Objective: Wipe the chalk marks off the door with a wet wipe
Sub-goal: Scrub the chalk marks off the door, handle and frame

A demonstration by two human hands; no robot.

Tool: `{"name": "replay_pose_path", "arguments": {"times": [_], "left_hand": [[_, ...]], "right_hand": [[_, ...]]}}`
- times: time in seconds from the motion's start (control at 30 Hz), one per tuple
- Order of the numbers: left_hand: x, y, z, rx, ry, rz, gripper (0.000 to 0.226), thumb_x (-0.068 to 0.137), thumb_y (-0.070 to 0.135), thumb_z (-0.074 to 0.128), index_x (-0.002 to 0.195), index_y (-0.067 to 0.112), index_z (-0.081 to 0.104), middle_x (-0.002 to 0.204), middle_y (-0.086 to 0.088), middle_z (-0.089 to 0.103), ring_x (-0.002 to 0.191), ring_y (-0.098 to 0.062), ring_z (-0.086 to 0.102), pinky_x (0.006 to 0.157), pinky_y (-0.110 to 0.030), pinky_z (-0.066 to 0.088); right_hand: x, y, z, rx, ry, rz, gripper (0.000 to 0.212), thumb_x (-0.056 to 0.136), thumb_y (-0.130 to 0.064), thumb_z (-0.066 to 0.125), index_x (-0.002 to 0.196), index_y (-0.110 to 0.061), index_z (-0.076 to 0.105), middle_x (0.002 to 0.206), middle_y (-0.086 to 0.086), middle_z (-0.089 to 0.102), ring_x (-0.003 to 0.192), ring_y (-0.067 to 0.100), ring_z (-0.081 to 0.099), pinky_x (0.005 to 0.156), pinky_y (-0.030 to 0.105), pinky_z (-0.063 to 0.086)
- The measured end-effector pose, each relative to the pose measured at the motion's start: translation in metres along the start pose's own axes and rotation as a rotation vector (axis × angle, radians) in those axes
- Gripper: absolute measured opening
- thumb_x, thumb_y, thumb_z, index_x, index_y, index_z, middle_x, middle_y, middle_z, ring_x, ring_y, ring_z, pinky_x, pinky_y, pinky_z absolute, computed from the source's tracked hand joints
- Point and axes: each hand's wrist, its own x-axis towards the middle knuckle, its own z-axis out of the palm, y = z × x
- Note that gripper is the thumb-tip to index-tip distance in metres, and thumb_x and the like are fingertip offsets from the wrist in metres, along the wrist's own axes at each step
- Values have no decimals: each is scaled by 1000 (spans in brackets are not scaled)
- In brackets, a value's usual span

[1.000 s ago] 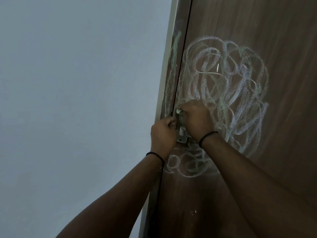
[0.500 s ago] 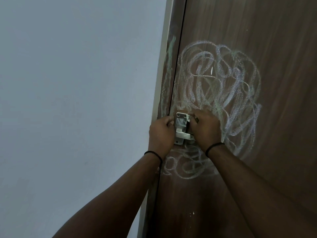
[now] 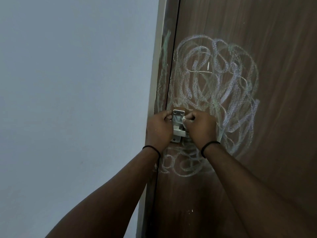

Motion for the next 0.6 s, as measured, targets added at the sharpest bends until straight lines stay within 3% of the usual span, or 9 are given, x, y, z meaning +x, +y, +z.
{"name": "replay_pose_path", "arguments": {"times": [0.1, 0.27, 0.4, 0.53, 0.6], "left_hand": [[0, -2, 0, -34, 6, -43, 36, 90, 5, 49, 112, 20, 72, 95, 14, 71, 84, 6, 64, 67, -3, 46], [1, -2, 0, -59, -4, -72, 39, 88, 5, 48, 112, 23, 72, 91, 20, 68, 87, 5, 65, 71, -7, 48], [2, -4, -1, -63, -14, -81, 40, 88, 4, 46, 114, 21, 71, 96, 13, 72, 87, 3, 66, 70, -6, 49], [0, -3, 0, -81, -16, -92, 39, 88, 4, 46, 113, 22, 71, 88, 21, 68, 83, 9, 64, 65, -2, 46], [-1, -4, -1, -78, -21, -93, 39, 88, 5, 47, 114, 23, 70, 90, 21, 68, 86, 8, 65, 68, -4, 47]], "right_hand": [[1, 3, -3, -29, -107, 81, 15, 78, -10, 76, 65, -16, 72, 67, -7, 69, 66, 10, 65, 61, 28, 54], [0, -7, -1, 63, 90, 52, 10, 86, -12, 70, 76, -10, 69, 74, -6, 64, 67, 11, 60, 60, 19, 45], [2, -3, -1, -24, -130, 104, 16, 79, -4, 72, 65, -12, 69, 69, -1, 68, 67, 13, 64, 57, 23, 48], [1, -8, -2, 36, 77, 5, 10, 84, -8, 70, 74, -8, 70, 77, 1, 68, 71, 15, 62, 65, 30, 52], [1, -8, 0, 22, 77, -29, 9, 84, -9, 69, 76, -7, 67, 79, 3, 67, 75, 19, 61, 67, 34, 52]]}}
